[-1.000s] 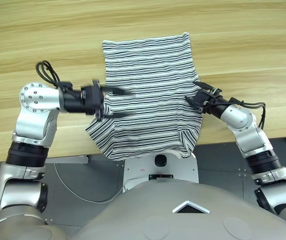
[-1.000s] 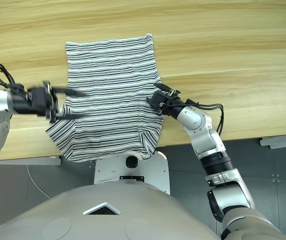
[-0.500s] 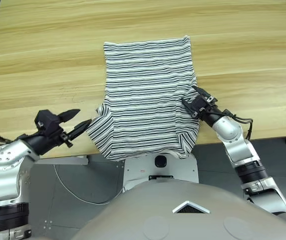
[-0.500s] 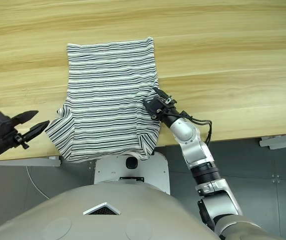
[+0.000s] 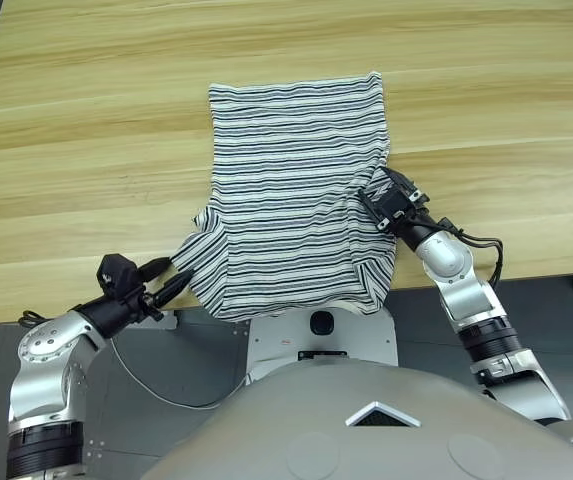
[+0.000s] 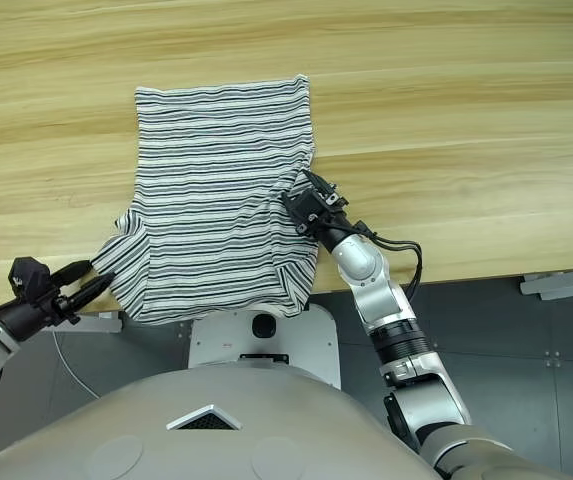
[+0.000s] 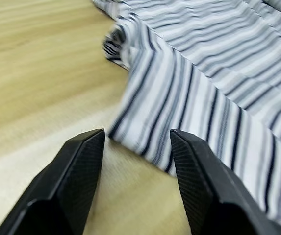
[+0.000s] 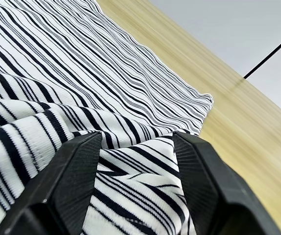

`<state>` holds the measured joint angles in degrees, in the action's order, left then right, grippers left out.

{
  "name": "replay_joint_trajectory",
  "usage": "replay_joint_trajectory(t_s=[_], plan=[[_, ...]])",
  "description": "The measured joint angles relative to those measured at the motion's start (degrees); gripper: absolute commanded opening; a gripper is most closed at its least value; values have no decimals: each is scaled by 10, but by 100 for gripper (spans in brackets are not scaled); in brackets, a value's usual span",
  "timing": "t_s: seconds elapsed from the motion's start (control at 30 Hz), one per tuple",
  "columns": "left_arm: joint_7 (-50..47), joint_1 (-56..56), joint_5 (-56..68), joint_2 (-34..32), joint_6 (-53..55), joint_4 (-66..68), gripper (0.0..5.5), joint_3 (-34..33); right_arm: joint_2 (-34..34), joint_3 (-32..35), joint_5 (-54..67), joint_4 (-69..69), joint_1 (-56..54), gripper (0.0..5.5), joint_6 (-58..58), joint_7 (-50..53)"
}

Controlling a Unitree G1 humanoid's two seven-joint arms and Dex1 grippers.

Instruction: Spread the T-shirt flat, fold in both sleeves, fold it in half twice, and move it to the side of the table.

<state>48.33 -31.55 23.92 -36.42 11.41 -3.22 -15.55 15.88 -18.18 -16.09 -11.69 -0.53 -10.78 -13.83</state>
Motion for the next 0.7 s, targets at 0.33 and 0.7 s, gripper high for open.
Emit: replay_joint_trajectory(t_s=[0.33, 0.7], plan=[[-3, 12, 4, 26, 12, -11, 249, 16, 33, 17, -1, 93, 17, 268, 13, -24], [-40, 32, 23, 62, 36, -9, 158, 12, 69, 38, -1, 205, 41, 268, 58, -67]])
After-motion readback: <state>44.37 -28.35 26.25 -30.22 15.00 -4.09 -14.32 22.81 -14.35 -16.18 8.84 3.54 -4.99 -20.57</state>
